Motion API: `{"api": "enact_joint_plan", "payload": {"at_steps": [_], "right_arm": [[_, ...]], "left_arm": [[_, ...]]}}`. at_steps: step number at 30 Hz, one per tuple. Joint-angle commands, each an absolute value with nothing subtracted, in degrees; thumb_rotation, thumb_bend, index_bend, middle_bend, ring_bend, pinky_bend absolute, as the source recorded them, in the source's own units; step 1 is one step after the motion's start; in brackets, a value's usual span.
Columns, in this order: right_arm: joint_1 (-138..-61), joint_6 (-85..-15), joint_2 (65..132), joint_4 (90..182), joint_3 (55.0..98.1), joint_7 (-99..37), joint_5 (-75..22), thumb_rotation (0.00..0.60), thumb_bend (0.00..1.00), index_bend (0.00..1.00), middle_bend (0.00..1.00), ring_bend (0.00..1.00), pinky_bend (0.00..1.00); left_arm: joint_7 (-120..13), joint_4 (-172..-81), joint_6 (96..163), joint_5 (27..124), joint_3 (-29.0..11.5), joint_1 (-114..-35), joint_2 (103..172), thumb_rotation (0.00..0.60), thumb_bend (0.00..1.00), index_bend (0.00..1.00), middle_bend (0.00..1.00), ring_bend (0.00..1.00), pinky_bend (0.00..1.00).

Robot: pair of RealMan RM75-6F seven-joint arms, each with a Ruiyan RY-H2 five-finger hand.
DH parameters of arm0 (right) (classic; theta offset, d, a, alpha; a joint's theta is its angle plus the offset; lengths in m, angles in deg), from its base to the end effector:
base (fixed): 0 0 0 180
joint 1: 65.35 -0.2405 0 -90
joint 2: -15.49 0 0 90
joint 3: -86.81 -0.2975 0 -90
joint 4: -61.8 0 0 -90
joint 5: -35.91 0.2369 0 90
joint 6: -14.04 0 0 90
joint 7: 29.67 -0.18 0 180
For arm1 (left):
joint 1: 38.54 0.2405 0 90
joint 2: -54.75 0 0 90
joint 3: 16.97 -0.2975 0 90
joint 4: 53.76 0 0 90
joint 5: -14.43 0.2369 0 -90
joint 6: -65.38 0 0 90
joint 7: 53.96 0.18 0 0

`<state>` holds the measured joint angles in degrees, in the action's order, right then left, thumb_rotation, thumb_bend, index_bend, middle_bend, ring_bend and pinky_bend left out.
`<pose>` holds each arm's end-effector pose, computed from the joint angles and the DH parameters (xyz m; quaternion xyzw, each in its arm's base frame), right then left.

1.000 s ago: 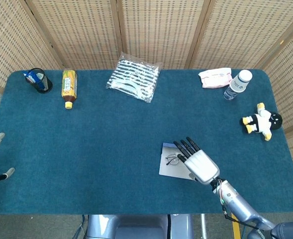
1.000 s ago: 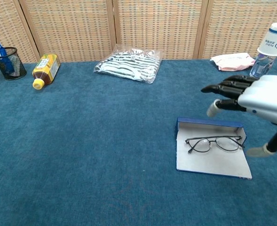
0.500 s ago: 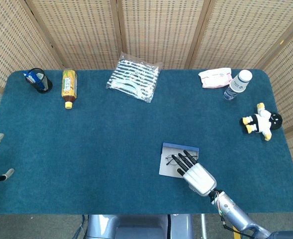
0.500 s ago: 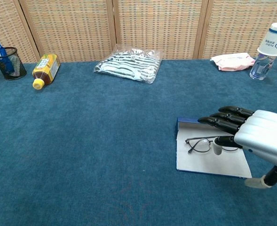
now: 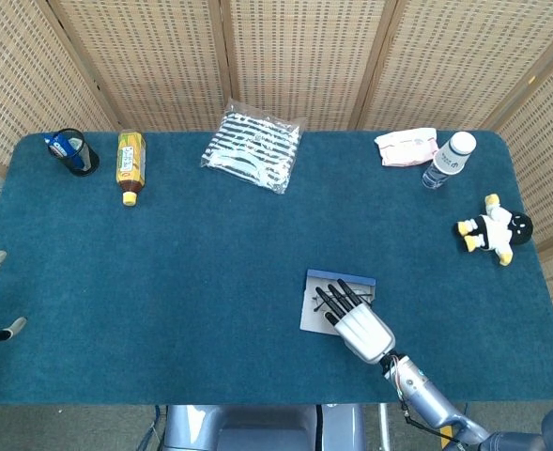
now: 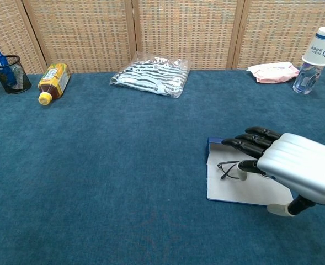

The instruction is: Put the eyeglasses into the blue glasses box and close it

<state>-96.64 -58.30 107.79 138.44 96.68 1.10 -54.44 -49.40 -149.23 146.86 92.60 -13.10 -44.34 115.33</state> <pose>-0.2376 -0.2852 -0.0829 0.8423 -0.1390 0.3184 0.4121 -0.3720 0.2306 0.1713 -0.5806 -0.4011 -0.3341 0.6249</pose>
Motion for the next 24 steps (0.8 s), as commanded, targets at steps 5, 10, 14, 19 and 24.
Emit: {"api": "enact_joint_plan", "payload": {"at_steps": [5, 10, 14, 19, 24], "right_arm": [[-96.1, -57.4, 108.8, 136.8, 95.6, 1.5, -55.0, 0.600, 0.26, 0.36, 0.00, 0.00, 0.03], [-95.7, -56.9, 108.9, 136.4, 95.2, 1.5, -55.6, 0.600, 0.26, 0.36, 0.00, 0.00, 0.03], [-95.3, -56.2, 109.1, 136.2, 95.0, 1.7, -55.7, 0.600, 0.26, 0.36, 0.00, 0.00, 0.03], [-94.9, -55.9, 109.3, 136.0, 94.8, 1.9, -56.1, 0.600, 0.26, 0.36, 0.00, 0.00, 0.03], [-94.6, -55.2, 109.6, 135.4, 94.3, 1.9, -56.1, 0.600, 0.26, 0.36, 0.00, 0.00, 0.03]], "left_arm": [[-49.5, -149.2, 146.8, 92.5, -13.1, -44.3, 115.3, 0.600, 0.00, 0.00, 0.00, 0.00, 0.00], [-49.4, -149.2, 146.7, 92.5, -13.1, -44.4, 115.3, 0.600, 0.00, 0.00, 0.00, 0.00, 0.00], [-49.2, -149.2, 146.6, 92.5, -13.1, -44.4, 115.4, 0.600, 0.00, 0.00, 0.00, 0.00, 0.00], [-49.1, -149.2, 146.5, 92.4, -13.1, -44.5, 115.5, 0.600, 0.00, 0.00, 0.00, 0.00, 0.00], [-48.9, -149.2, 146.5, 92.4, -13.1, -44.5, 115.6, 0.600, 0.00, 0.00, 0.00, 0.00, 0.00]]}}
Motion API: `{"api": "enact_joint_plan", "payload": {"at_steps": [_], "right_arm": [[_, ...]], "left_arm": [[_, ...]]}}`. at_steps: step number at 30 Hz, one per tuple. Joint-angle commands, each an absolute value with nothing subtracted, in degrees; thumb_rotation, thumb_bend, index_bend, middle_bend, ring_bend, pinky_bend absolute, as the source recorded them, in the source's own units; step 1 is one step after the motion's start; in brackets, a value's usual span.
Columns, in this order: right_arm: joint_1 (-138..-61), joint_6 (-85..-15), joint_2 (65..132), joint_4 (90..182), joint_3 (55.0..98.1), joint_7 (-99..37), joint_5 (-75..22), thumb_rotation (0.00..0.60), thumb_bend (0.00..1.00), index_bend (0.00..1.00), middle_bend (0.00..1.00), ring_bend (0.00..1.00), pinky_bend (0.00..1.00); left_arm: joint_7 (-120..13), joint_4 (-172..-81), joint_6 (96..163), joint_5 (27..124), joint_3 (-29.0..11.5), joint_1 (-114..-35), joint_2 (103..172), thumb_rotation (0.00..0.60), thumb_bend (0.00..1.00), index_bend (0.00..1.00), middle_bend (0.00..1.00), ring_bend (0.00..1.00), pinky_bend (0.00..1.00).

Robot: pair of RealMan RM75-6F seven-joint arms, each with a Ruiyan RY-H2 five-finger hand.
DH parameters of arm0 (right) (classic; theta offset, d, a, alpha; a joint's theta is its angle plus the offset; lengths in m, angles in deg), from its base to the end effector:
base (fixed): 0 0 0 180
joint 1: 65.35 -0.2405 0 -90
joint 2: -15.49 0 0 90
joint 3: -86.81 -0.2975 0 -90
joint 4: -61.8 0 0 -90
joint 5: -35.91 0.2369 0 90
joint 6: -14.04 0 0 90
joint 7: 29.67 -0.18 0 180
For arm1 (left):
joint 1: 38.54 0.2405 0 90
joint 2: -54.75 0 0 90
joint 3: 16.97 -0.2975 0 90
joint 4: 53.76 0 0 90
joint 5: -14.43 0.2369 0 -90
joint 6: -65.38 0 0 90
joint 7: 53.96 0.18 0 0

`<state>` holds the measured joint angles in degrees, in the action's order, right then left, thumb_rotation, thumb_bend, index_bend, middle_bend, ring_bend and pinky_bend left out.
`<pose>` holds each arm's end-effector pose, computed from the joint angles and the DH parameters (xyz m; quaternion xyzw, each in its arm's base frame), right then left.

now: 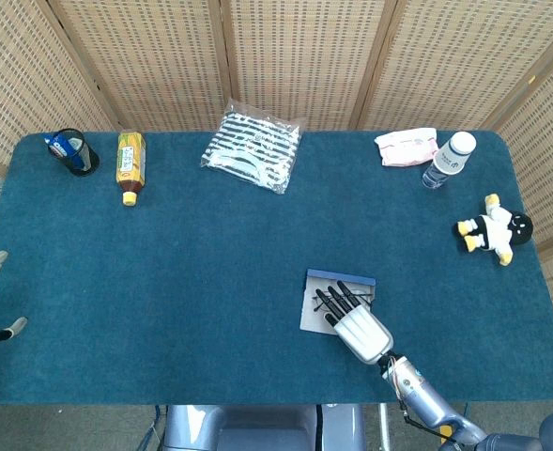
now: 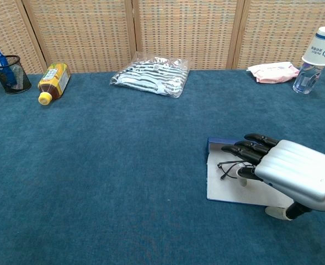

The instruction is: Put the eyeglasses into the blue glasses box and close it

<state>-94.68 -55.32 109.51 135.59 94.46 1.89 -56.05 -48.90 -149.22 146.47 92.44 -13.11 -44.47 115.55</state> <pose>-0.2451 -0.2848 -0.0949 0.8475 -0.1341 0.3024 0.4152 -0.3722 0.2312 0.1689 -0.5827 -0.4018 -0.3306 0.6242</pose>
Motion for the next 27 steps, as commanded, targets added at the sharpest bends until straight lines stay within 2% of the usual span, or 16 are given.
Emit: {"api": "enact_joint_plan", "payload": {"at_steps": [1, 6, 10, 12, 27], "right_arm": [[-94.5, -55.1, 109.7, 135.3, 94.3, 1.9, -56.1, 0.600, 0.26, 0.36, 0.00, 0.00, 0.03], [-94.1, -55.1, 110.0, 134.8, 94.0, 1.7, -56.5, 0.600, 0.27, 0.36, 0.00, 0.00, 0.03], [-93.9, -54.8, 110.4, 134.2, 93.5, 1.7, -56.6, 0.600, 0.41, 0.37, 0.00, 0.00, 0.04], [-93.8, -54.8, 110.6, 133.8, 93.2, 1.7, -56.8, 0.600, 0.45, 0.37, 0.00, 0.00, 0.04], [-93.3, -57.2, 111.9, 130.9, 90.6, -0.7, -57.9, 0.600, 0.47, 0.37, 0.00, 0.00, 0.06]], "left_arm": [[-48.9, -149.2, 146.5, 92.4, -13.1, -44.5, 115.6, 0.600, 0.00, 0.00, 0.00, 0.00, 0.00], [-48.9, -149.2, 146.4, 92.4, -13.1, -44.5, 115.6, 0.600, 0.00, 0.00, 0.00, 0.00, 0.00], [-48.8, -149.2, 146.3, 92.4, -13.1, -44.5, 115.6, 0.600, 0.00, 0.00, 0.00, 0.00, 0.00], [-48.8, -149.2, 146.3, 92.3, -13.1, -44.5, 115.6, 0.600, 0.00, 0.00, 0.00, 0.00, 0.00], [-48.7, -149.2, 146.3, 92.3, -13.1, -44.5, 115.7, 0.600, 0.00, 0.00, 0.00, 0.00, 0.00]]}}
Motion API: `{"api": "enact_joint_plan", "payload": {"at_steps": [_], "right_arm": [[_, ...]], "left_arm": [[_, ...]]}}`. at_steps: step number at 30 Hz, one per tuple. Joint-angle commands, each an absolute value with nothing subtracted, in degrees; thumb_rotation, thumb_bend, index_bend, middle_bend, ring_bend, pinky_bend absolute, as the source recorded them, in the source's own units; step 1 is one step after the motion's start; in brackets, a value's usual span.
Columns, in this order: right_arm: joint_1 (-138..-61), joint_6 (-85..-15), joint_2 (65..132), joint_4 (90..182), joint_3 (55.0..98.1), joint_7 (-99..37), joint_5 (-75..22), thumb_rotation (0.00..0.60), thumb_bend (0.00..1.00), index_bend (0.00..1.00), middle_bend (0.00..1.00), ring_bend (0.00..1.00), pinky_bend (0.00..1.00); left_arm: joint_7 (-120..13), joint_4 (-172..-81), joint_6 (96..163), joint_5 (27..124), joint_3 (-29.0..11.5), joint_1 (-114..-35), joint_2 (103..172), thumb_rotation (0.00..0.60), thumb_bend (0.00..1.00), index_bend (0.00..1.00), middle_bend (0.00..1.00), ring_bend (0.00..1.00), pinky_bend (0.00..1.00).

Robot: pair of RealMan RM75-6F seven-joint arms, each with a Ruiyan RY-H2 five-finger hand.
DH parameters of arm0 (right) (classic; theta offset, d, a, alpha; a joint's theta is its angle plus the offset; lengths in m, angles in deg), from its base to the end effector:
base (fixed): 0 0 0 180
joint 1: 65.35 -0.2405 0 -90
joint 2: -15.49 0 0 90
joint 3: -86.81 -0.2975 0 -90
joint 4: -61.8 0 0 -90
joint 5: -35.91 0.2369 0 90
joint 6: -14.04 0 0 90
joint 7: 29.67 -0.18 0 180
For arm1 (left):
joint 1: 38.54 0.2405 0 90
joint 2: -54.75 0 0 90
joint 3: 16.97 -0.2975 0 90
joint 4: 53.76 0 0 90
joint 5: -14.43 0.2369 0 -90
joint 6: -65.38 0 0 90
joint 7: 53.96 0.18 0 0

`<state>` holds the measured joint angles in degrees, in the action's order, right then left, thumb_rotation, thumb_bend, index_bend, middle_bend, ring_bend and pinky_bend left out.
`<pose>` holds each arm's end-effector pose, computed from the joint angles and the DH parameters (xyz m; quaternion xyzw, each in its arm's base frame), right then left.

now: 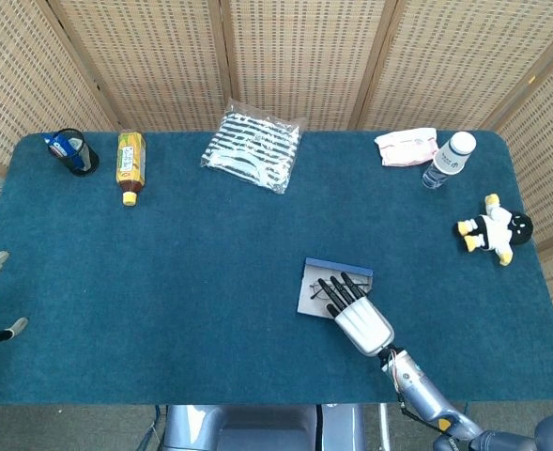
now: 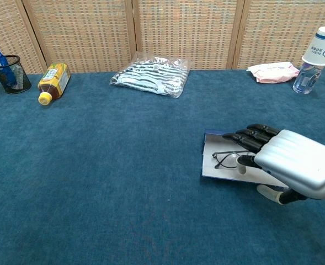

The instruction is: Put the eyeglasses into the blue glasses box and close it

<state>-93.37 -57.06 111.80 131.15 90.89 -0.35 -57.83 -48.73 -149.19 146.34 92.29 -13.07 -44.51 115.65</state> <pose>-0.2447 -0.2997 -0.0923 0.8246 -0.1323 0.3257 0.4432 -0.3725 0.2316 0.1682 -0.5827 -0.4023 -0.3294 0.6246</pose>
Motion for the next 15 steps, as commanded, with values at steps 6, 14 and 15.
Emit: {"api": "enact_joint_plan", "payload": {"at_steps": [6, 14, 15], "right_arm": [[-93.4, -57.2, 112.1, 130.1, 89.9, -1.3, -58.0, 0.600, 0.47, 0.37, 0.00, 0.00, 0.06], [-93.6, -56.6, 113.1, 128.9, 88.6, -1.6, -57.3, 0.600, 0.47, 0.38, 0.00, 0.00, 0.06], [-93.7, -56.4, 113.2, 128.7, 88.4, -1.4, -57.2, 0.600, 0.47, 0.39, 0.00, 0.00, 0.06]], "left_arm": [[-48.5, -149.2, 146.3, 92.2, -13.0, -44.5, 115.7, 0.600, 0.00, 0.00, 0.00, 0.00, 0.00], [-48.6, -149.2, 146.2, 92.1, -13.0, -44.6, 115.7, 0.600, 0.00, 0.00, 0.00, 0.00, 0.00], [-48.6, -149.2, 146.2, 92.1, -13.0, -44.6, 115.7, 0.600, 0.00, 0.00, 0.00, 0.00, 0.00]]}}
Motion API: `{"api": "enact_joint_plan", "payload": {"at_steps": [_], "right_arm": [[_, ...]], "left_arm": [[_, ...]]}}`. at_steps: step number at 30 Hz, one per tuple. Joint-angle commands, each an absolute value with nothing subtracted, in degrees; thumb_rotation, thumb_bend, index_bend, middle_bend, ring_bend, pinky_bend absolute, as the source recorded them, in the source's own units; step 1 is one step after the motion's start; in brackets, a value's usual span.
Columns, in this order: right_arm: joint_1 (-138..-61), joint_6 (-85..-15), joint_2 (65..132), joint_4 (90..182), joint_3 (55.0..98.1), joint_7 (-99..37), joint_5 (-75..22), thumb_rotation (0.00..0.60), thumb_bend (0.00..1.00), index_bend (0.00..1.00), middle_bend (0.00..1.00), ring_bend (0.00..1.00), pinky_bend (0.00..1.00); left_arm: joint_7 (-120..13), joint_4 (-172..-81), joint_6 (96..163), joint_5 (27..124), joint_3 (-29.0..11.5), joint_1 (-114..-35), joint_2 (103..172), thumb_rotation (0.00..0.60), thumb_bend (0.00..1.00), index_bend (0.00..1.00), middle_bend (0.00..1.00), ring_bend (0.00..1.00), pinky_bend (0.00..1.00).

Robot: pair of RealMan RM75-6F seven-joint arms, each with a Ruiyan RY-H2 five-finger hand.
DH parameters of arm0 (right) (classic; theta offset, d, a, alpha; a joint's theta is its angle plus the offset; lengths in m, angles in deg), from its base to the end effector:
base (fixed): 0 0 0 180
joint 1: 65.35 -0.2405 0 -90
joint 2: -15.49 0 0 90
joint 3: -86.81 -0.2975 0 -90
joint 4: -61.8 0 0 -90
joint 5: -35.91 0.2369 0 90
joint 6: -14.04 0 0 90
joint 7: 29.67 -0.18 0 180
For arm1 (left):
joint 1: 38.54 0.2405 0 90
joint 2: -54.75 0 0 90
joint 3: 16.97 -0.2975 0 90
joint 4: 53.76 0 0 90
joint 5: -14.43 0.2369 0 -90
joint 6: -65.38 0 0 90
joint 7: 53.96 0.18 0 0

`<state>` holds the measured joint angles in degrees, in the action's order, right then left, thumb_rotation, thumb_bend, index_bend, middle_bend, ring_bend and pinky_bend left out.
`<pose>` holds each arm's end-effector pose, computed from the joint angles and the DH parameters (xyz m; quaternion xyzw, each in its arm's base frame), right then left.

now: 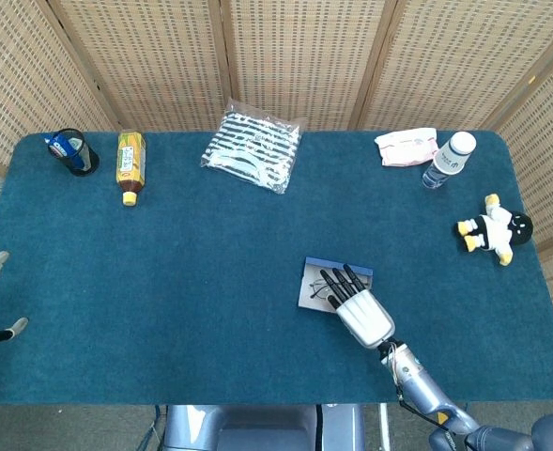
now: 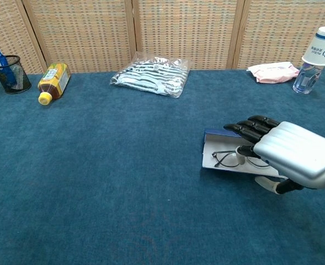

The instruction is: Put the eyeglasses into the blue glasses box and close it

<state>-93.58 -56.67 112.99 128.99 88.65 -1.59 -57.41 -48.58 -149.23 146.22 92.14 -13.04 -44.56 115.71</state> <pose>-0.2439 -0.3132 -0.0920 0.8139 -0.1382 0.3316 0.4567 -0.3726 0.2319 0.1676 -0.5827 -0.4029 -0.3285 0.6247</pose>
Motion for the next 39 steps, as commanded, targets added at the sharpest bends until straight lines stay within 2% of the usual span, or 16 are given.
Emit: {"api": "enact_joint_plan", "payload": {"at_steps": [1, 8, 16, 19, 28, 39], "right_arm": [[-93.8, -56.2, 113.3, 128.5, 88.2, -1.4, -57.1, 0.600, 0.47, 0.39, 0.00, 0.00, 0.06], [-94.0, -55.3, 114.3, 126.9, 87.7, -1.6, -56.6, 0.600, 0.47, 0.47, 0.00, 0.00, 0.07], [-93.9, -56.9, 115.0, 125.6, 87.6, -3.6, -57.7, 0.600, 0.47, 0.67, 0.00, 0.00, 0.11], [-93.9, -57.6, 115.1, 125.1, 87.6, -4.5, -58.3, 0.600, 0.49, 0.71, 0.01, 0.00, 0.12], [-94.0, -60.1, 114.8, 123.9, 88.2, -6.5, -60.8, 0.600, 0.52, 0.73, 0.03, 0.00, 0.13], [-93.6, -63.5, 109.8, 128.3, 90.3, -8.8, -65.0, 0.600, 0.52, 0.73, 0.04, 0.00, 0.13]], "left_arm": [[-48.6, -149.2, 146.2, 92.1, -13.0, -44.6, 115.7, 0.600, 0.00, 0.00, 0.00, 0.00, 0.00], [-48.7, -149.2, 146.2, 92.1, -13.0, -44.6, 115.7, 0.600, 0.00, 0.00, 0.00, 0.00, 0.00], [-48.7, -149.2, 146.2, 92.0, -13.0, -44.6, 115.7, 0.600, 0.00, 0.00, 0.00, 0.00, 0.00], [-48.7, -149.2, 146.2, 92.1, -13.0, -44.5, 115.7, 0.600, 0.00, 0.00, 0.00, 0.00, 0.00], [-49.0, -149.3, 146.2, 92.2, -13.0, -44.5, 115.6, 0.600, 0.00, 0.00, 0.00, 0.00, 0.00], [-49.4, -149.4, 146.3, 92.3, -13.1, -44.4, 115.3, 0.600, 0.00, 0.00, 0.00, 0.00, 0.00]]}}
